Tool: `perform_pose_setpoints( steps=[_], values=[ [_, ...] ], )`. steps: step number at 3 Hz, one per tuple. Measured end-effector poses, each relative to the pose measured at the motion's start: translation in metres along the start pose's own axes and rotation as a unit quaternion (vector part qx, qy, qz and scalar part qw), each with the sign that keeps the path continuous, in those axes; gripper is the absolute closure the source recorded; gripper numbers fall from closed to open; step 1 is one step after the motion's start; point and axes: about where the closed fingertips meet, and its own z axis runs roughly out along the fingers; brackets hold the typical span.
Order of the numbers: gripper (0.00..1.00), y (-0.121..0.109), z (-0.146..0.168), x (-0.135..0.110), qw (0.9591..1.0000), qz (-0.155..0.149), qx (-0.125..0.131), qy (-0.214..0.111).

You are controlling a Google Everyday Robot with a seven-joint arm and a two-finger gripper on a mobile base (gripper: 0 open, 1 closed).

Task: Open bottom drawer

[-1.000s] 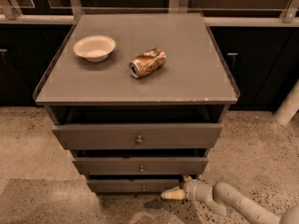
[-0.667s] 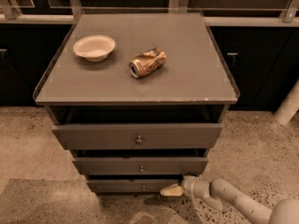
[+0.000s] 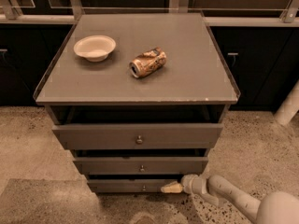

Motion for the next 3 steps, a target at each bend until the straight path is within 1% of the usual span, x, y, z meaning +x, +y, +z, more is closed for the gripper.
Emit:
perform_pose_setpoints(
  steps=[1, 2, 3],
  values=[
    [0.0, 0.009, 0.005, 0.008, 0.9998, 0.003, -0.015, 0.013],
    [0.0, 0.02, 0.007, 0.02, 0.9988, 0.014, -0.033, 0.035],
    [0.0, 0.021, 0.004, 0.016, 0.9988, 0.014, -0.033, 0.035]
  ],
)
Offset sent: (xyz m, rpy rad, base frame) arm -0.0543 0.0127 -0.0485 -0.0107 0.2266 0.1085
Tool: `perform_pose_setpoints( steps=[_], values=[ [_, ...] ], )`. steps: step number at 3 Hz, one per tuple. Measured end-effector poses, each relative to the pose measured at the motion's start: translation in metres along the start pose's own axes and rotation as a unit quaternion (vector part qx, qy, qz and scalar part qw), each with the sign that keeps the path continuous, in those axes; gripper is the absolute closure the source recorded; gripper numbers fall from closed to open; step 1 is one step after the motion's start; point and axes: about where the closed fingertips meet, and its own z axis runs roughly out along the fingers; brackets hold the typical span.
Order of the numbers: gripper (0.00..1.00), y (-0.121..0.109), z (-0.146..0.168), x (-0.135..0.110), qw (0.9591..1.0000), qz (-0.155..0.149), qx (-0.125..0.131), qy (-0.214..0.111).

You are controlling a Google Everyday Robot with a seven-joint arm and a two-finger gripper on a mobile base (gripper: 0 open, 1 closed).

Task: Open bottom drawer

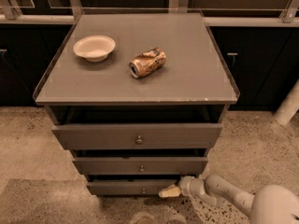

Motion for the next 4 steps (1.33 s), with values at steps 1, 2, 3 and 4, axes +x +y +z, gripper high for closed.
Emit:
perform_pose_setpoints(
  steps=[1, 2, 3, 4],
  values=[
    [0.0, 0.024, 0.001, 0.003, 0.9983, -0.003, -0.041, 0.042],
    [0.0, 0.031, -0.014, 0.019, 0.9945, 0.006, -0.062, 0.084],
    [0.0, 0.032, -0.015, 0.019, 0.9945, 0.006, -0.062, 0.084],
    [0.0, 0.042, -0.037, 0.034, 0.989, 0.011, -0.096, 0.113]
  ],
)
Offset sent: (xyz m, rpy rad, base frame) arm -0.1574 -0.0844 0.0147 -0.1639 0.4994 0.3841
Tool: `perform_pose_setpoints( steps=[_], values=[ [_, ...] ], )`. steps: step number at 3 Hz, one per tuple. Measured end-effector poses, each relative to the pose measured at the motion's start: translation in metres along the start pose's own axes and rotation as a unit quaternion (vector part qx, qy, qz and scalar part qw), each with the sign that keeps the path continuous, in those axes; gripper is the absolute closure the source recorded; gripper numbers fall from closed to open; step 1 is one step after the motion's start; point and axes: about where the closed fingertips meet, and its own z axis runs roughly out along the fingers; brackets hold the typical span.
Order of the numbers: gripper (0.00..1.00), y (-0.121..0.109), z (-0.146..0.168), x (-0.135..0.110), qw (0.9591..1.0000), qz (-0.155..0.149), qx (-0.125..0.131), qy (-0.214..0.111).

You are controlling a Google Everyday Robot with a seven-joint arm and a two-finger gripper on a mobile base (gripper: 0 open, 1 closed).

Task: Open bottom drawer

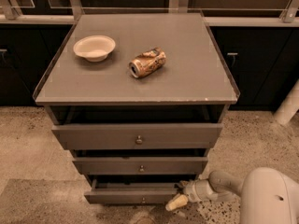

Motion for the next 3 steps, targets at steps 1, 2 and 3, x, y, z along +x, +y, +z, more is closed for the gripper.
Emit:
perform_pose_setpoints(
  steps=[1, 2, 3],
  values=[
    [0.0, 0.0044, -0.0241, 0.0234, 0.9994, 0.01, -0.022, 0.026],
    [0.0, 0.0044, -0.024, 0.0235, 0.9994, 0.01, -0.022, 0.026],
    [0.0, 0.0114, -0.0164, 0.0328, 0.998, 0.021, -0.044, 0.039]
  ],
)
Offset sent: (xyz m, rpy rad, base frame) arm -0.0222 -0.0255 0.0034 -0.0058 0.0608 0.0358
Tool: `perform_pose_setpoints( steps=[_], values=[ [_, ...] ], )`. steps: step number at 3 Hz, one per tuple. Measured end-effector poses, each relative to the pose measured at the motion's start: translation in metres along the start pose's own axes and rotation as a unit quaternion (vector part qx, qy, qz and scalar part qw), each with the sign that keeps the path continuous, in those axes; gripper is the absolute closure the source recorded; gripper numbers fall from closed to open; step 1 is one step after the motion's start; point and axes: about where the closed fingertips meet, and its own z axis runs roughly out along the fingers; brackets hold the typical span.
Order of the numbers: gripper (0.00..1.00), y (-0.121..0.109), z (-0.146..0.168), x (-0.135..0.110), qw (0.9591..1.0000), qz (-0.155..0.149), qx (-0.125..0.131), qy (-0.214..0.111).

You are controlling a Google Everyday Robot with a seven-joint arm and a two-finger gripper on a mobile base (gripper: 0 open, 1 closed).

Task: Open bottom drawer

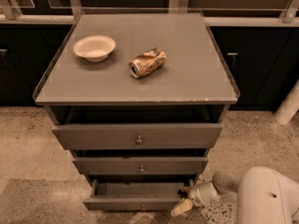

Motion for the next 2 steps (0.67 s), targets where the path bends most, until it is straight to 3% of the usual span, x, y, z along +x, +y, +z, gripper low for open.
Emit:
perform_pose_setpoints(
  steps=[1, 2],
  values=[
    [0.0, 0.0138, 0.0061, 0.0094, 0.9993, 0.029, -0.024, -0.006],
    [0.0, 0.0164, 0.0027, 0.0066, 0.9993, 0.029, -0.024, -0.006]
  ],
)
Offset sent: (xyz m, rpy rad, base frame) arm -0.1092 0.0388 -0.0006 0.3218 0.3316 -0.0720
